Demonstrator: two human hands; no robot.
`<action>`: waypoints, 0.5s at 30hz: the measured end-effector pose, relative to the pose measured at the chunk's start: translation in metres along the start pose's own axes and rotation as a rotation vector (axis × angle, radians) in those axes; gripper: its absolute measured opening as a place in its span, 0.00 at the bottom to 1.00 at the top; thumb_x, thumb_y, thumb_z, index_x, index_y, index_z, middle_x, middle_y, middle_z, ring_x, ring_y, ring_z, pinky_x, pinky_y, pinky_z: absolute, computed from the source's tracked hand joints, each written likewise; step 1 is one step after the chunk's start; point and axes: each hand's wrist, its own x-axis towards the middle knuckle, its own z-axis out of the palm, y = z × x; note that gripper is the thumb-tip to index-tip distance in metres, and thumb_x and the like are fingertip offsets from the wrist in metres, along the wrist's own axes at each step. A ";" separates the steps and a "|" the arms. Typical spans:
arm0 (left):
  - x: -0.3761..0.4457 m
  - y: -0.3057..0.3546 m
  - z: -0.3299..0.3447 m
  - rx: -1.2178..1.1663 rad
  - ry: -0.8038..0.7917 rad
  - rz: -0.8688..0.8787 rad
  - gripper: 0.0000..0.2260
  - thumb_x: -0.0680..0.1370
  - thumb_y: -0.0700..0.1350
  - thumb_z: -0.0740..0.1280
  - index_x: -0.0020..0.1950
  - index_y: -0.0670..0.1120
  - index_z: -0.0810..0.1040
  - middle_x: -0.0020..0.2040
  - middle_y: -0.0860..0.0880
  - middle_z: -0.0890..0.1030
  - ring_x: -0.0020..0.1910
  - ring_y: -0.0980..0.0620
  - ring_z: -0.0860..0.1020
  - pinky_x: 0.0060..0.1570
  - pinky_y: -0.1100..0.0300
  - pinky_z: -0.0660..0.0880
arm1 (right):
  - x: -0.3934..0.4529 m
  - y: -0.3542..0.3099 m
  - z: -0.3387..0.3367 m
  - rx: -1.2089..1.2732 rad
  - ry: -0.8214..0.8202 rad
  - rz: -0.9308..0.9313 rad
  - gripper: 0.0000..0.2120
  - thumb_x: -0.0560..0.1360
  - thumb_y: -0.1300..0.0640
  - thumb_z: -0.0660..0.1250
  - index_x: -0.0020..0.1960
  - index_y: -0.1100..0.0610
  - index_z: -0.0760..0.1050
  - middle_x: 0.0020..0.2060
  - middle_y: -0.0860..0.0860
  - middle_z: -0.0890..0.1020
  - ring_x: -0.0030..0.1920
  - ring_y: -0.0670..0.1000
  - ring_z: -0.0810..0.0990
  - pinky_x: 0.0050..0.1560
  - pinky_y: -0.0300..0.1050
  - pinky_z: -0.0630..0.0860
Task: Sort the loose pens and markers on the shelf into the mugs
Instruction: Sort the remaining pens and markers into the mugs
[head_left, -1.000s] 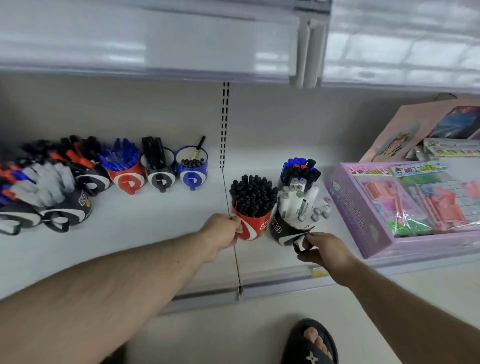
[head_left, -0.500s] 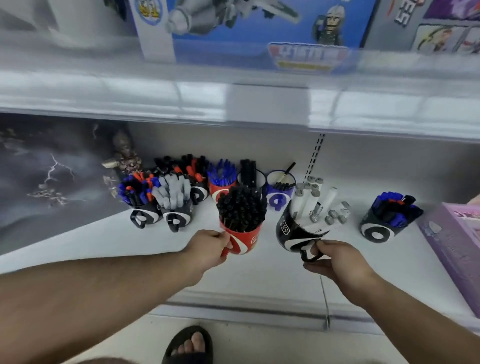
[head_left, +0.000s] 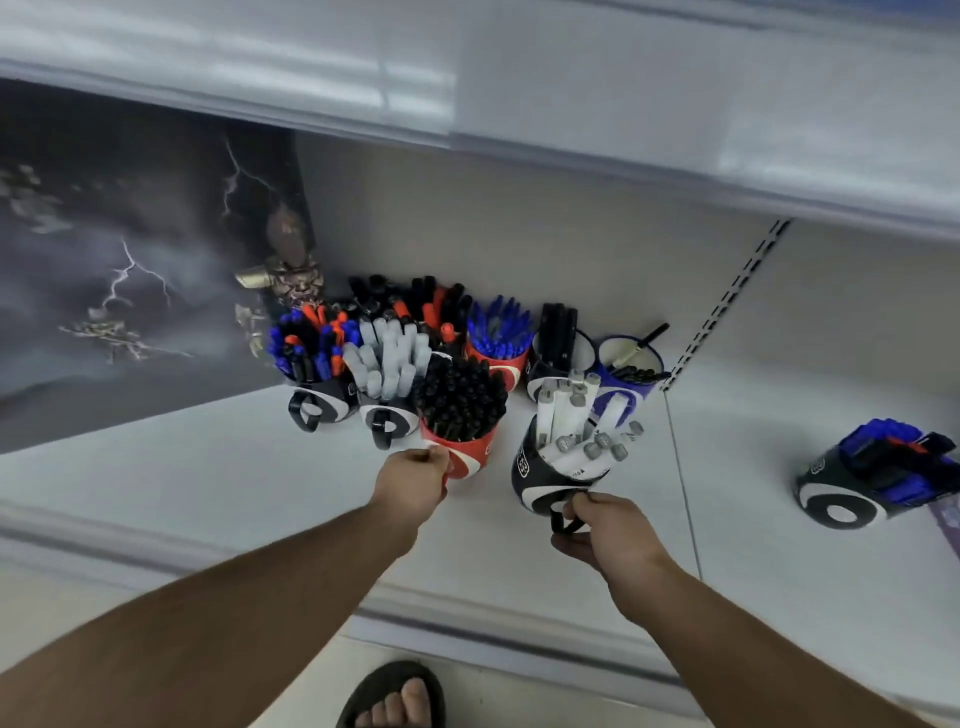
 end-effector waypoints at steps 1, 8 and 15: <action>0.004 -0.001 -0.001 0.006 0.006 0.000 0.14 0.80 0.47 0.64 0.40 0.42 0.81 0.40 0.41 0.82 0.41 0.47 0.76 0.60 0.44 0.76 | 0.006 -0.001 0.005 -0.012 0.009 -0.002 0.11 0.81 0.64 0.60 0.42 0.66 0.77 0.44 0.59 0.78 0.43 0.59 0.78 0.48 0.45 0.81; 0.020 -0.003 0.003 0.053 0.024 0.035 0.12 0.79 0.48 0.65 0.40 0.44 0.82 0.43 0.41 0.83 0.43 0.45 0.77 0.59 0.41 0.77 | 0.032 -0.003 0.036 -0.087 0.038 0.007 0.12 0.80 0.63 0.61 0.40 0.62 0.77 0.40 0.56 0.77 0.37 0.57 0.78 0.60 0.59 0.78; 0.030 -0.001 0.015 0.053 0.034 0.037 0.13 0.79 0.50 0.64 0.46 0.44 0.83 0.46 0.42 0.83 0.41 0.46 0.76 0.57 0.44 0.79 | 0.038 -0.008 0.053 -0.103 0.043 -0.010 0.12 0.80 0.58 0.61 0.41 0.58 0.78 0.38 0.52 0.78 0.38 0.56 0.81 0.62 0.59 0.77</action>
